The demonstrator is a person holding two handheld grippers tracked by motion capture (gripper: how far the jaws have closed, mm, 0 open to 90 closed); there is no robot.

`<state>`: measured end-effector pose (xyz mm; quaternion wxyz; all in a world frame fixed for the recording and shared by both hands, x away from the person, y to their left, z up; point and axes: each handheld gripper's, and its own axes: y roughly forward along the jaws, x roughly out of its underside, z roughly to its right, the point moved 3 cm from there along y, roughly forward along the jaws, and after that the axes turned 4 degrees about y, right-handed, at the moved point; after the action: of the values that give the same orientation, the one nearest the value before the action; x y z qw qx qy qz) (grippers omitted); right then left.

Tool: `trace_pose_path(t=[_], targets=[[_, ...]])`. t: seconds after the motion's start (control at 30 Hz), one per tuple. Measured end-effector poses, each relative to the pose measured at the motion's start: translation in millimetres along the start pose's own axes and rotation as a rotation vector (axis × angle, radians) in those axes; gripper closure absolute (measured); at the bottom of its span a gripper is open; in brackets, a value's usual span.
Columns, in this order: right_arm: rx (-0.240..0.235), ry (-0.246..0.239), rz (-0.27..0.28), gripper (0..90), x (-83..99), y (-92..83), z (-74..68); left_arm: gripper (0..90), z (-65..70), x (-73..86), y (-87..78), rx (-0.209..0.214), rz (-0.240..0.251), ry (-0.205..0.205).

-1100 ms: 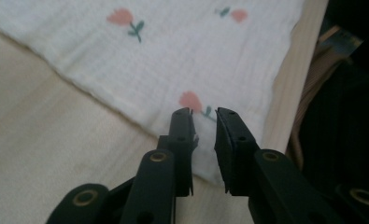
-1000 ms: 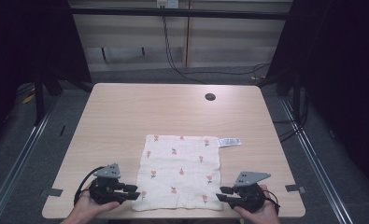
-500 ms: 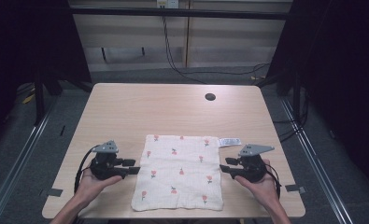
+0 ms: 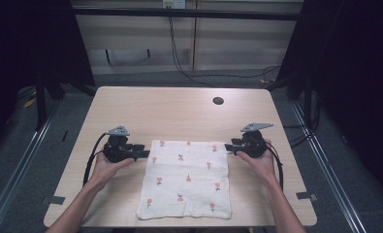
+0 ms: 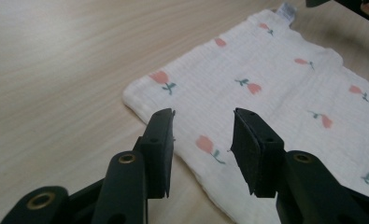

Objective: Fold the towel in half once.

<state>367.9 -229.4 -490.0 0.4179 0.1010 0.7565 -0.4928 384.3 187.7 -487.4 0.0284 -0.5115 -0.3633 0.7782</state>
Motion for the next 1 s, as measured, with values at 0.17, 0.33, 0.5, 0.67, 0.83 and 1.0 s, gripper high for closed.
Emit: trace_pose_path(t=[0.17,0.33,0.5,0.67,0.83,1.0], targets=[[-0.004,0.019,-0.063,55.8,-7.3,26.1,5.7,62.4,-16.3,0.4,7.8,-0.030,-0.004,-0.031],[0.027,0.013,-0.106,54.5,-6.6,41.4,11.8,61.0,-26.5,-1.8,18.9,-0.054,-0.036,-0.039],[0.041,0.003,-0.123,52.0,-2.5,46.4,14.1,59.3,-30.8,-0.9,27.1,-0.061,-0.041,-0.047],[0.046,-0.027,-0.117,60.5,-2.5,48.8,9.2,57.6,-33.9,1.1,33.7,-0.075,-0.047,-0.054],[0.014,-0.064,-0.132,79.9,-1.8,48.6,2.2,56.4,-34.3,1.1,40.3,-0.087,-0.060,-0.050],[-0.009,-0.038,-0.128,85.3,-1.6,49.5,1.4,55.5,-35.4,-0.1,51.2,-0.096,-0.060,-0.050]])
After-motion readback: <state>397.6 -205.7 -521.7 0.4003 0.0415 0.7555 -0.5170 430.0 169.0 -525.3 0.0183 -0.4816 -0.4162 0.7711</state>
